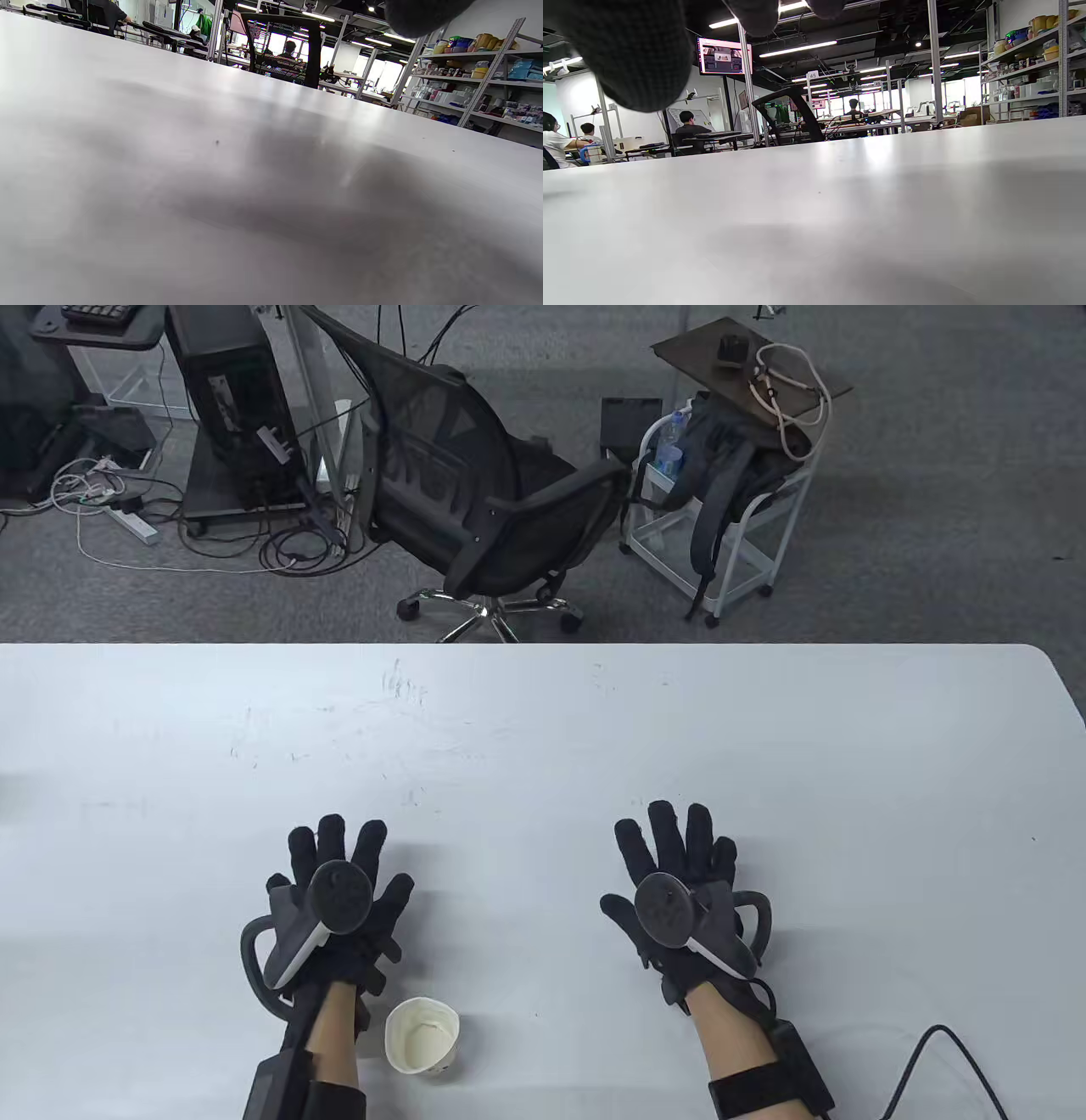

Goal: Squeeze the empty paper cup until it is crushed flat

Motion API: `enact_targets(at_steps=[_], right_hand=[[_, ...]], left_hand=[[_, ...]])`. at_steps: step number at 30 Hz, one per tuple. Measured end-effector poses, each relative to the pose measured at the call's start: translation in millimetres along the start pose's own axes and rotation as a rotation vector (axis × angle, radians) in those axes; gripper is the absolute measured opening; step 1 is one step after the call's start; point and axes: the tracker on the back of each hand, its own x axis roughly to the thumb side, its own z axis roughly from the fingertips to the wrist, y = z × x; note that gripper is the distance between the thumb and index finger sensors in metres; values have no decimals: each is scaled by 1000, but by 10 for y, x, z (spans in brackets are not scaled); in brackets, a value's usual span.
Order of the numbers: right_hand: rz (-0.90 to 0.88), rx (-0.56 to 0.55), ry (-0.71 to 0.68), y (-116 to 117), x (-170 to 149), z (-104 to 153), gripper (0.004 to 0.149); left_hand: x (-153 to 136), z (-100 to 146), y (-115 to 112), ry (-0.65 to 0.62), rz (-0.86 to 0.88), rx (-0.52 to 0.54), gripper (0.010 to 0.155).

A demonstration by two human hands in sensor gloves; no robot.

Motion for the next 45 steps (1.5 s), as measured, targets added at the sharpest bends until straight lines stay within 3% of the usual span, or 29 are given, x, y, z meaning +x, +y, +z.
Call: enact_targets(at_steps=[7, 11, 14, 19, 22, 31, 34, 38, 45], right_hand=[[-6, 3, -19, 10, 42, 21, 86], [-17, 0, -22, 2, 48, 52, 85], [-25, 0, -20, 5, 46, 53, 85], [-30, 5, -17, 10, 40, 49, 84], [-37, 6, -11, 6, 32, 43, 84], [-49, 11, 15, 13, -30, 48, 84], [-53, 7, 21, 5, -49, 50, 84], [-52, 13, 18, 19, -42, 49, 84], [-172, 25, 50, 32, -78, 44, 82]], left_hand=[[26, 45, 49, -32, 11, 19, 74], [53, 100, 144, -138, 63, 8, 70], [71, 143, 230, -267, 82, -60, 63], [127, 227, 372, -385, 85, -169, 67], [166, 291, 403, -379, 143, -328, 67], [255, 306, 305, -368, 59, -458, 64], [290, 304, 279, -358, 23, -475, 58], [343, 294, 256, -365, -10, -490, 39], [381, 282, 283, -487, 163, -441, 38]])
